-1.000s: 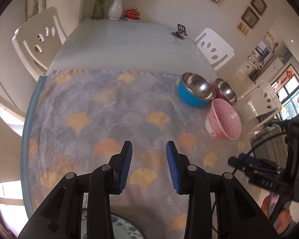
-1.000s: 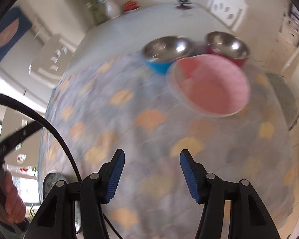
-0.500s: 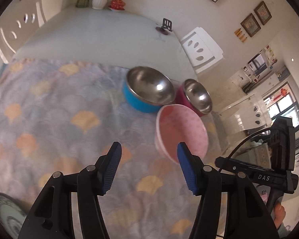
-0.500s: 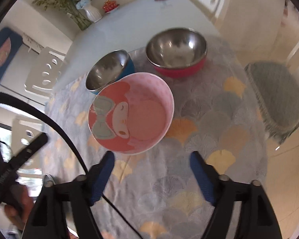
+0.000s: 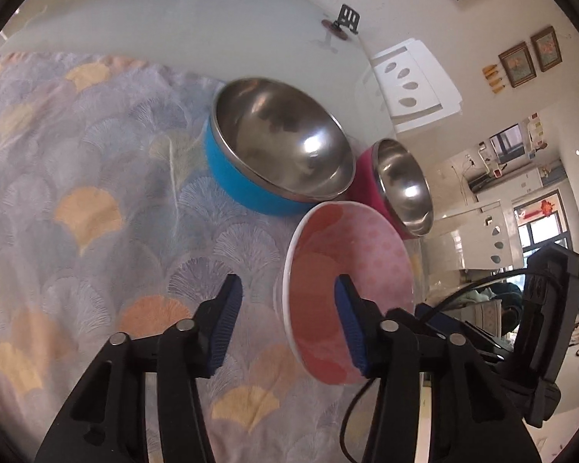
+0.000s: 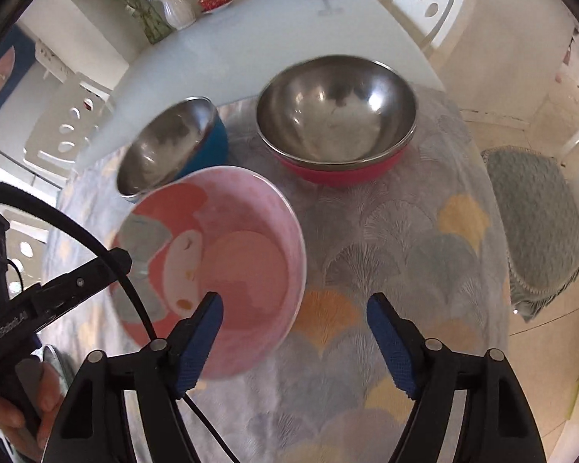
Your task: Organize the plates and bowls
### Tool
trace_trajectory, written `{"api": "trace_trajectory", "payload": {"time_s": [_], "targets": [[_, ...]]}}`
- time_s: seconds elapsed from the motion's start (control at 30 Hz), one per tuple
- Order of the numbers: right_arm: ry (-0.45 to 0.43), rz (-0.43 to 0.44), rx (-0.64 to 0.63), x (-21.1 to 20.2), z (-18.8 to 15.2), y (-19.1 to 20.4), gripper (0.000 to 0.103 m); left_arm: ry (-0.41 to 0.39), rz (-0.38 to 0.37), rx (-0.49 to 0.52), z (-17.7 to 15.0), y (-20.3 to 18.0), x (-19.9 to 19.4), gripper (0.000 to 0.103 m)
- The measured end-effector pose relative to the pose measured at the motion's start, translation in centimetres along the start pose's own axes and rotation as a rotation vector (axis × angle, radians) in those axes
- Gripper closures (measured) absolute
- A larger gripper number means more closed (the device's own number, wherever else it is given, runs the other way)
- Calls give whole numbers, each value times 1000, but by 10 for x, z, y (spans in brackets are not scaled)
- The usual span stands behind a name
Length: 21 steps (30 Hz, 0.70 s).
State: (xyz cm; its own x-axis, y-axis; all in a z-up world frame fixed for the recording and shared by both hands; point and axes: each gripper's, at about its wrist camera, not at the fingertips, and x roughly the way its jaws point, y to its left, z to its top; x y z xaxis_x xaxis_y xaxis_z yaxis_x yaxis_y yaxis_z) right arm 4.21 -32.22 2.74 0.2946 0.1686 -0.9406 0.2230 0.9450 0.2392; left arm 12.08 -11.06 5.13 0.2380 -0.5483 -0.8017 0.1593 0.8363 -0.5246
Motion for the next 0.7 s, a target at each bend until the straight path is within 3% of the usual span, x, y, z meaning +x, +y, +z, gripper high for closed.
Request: {"api": "trace_trajectory", "payload": {"time_s": [0.23, 0.3, 0.5, 0.7], "targets": [[19, 16, -25, 22, 7, -4, 49, 46, 21, 41, -2, -5, 19, 83], [30, 24, -26, 27, 7, -5, 61, 50, 42, 48, -4, -7, 22, 91], [41, 60, -25, 34, 6, -6, 85, 43, 38, 37, -3, -4, 22, 93], [62, 99, -30, 27, 1, -5, 85, 32, 69, 48, -12, -14, 11, 93]]}}
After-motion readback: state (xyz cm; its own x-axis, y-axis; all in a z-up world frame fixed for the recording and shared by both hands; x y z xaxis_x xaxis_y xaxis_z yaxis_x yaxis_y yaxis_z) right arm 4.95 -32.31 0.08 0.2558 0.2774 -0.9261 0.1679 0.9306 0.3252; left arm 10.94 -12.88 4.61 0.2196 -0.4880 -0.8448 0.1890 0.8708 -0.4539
